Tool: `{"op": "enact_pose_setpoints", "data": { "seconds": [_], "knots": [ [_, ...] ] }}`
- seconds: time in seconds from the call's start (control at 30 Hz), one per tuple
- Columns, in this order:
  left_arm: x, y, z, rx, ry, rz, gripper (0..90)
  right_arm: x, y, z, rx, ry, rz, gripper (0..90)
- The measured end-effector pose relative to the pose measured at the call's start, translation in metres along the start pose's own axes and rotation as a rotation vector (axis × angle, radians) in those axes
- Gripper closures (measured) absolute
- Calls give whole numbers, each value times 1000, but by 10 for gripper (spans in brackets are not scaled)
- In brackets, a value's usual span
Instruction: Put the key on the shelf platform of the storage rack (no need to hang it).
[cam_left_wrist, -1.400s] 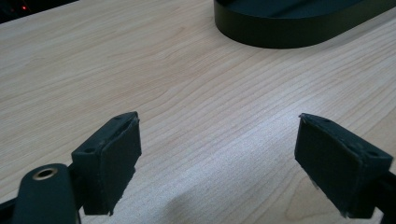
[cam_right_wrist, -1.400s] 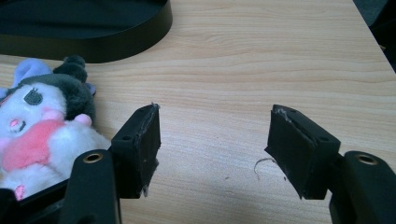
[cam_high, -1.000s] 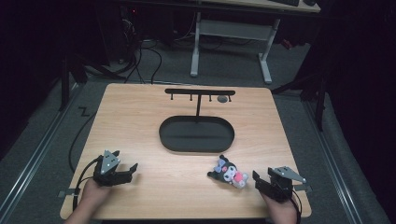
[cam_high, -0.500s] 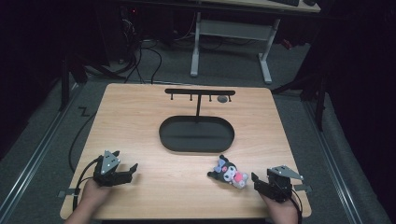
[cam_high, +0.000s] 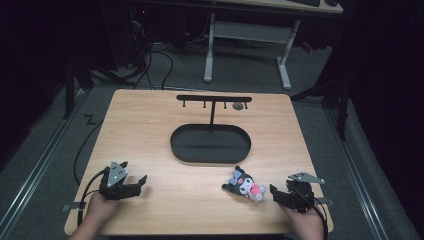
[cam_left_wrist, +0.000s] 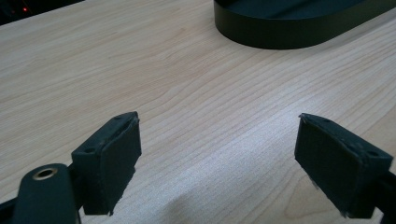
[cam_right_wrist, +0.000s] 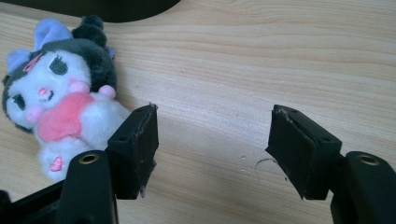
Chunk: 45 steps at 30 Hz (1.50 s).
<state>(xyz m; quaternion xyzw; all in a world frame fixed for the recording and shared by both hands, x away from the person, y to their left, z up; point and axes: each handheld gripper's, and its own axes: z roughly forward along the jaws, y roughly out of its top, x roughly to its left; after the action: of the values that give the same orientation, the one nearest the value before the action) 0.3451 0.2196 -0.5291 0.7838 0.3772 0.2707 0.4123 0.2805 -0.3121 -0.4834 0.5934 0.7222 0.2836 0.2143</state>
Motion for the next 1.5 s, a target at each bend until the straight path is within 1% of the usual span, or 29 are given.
{"op": "enact_pose_setpoints", "data": {
  "seconds": [0.07, 0.23, 0.27, 0.4, 0.57, 0.7, 0.8, 0.83, 0.93, 0.97, 1.03, 1.07, 1.13, 1.17, 1.23, 1.27, 1.43, 1.5],
  "knots": [
    [0, 0, 0, 0, 2, -1, 154, 0, 3, 0, 19, 7, -14, 336],
    [0, 0, 0, 0, 3, -1, 154, 2, 7, 2, 69, 15, -24, 331],
    [0, 0, 0, 0, 3, -1, 154, 3, 8, 2, 79, 15, -24, 330],
    [0, 0, 0, -1, 3, -1, 154, 4, 12, 1, 113, 6, -54, 329],
    [0, 0, -1, -1, 4, -5, 154, 3, 16, 0, 149, 16, -49, 328],
    [0, 0, 0, -2, 4, -7, 154, 5, 17, 0, 176, 17, -60, 324],
    [0, 0, 0, 0, 4, -5, 154, 5, 18, 0, 187, 11, -70, 320],
    [0, 0, 0, -1, 3, -2, 154, 5, 19, 0, 202, 6, -73, 319],
    [0, 0, 0, -2, 1, -3, 154, 5, 20, -1, 219, 1, -87, 319],
    [0, 0, 0, -2, 1, -3, 154, 5, 20, -1, 219, 1, -87, 319],
    [0, 0, 0, -1, 0, -4, 154, 6, 22, -1, 234, 3, -85, 319],
    [0, 0, 0, -2, 2, -5, 154, 6, 23, -1, 250, 3, -91, 318],
    [0, 0, 0, -2, 2, -6, 154, 6, 23, 0, 256, 6, -95, 318],
    [0, 0, 0, -3, 2, -5, 154, 7, 24, 1, 274, 7, -99, 318],
    [0, 0, 0, -1, 1, -3, 154, 7, 24, 2, 282, 8, -96, 318],
    [0, 0, 0, 1, 1, -2, 154, 7, 25, 3, 297, 3, -112, 318],
    [0, 0, 1, 2, 0, -3, 154, 9, 27, 3, 334, 4, -138, 317],
    [0, 0, 1, 2, 0, -3, 154, 11, 29, 3, 366, 10, -160, 314]
  ]
}}
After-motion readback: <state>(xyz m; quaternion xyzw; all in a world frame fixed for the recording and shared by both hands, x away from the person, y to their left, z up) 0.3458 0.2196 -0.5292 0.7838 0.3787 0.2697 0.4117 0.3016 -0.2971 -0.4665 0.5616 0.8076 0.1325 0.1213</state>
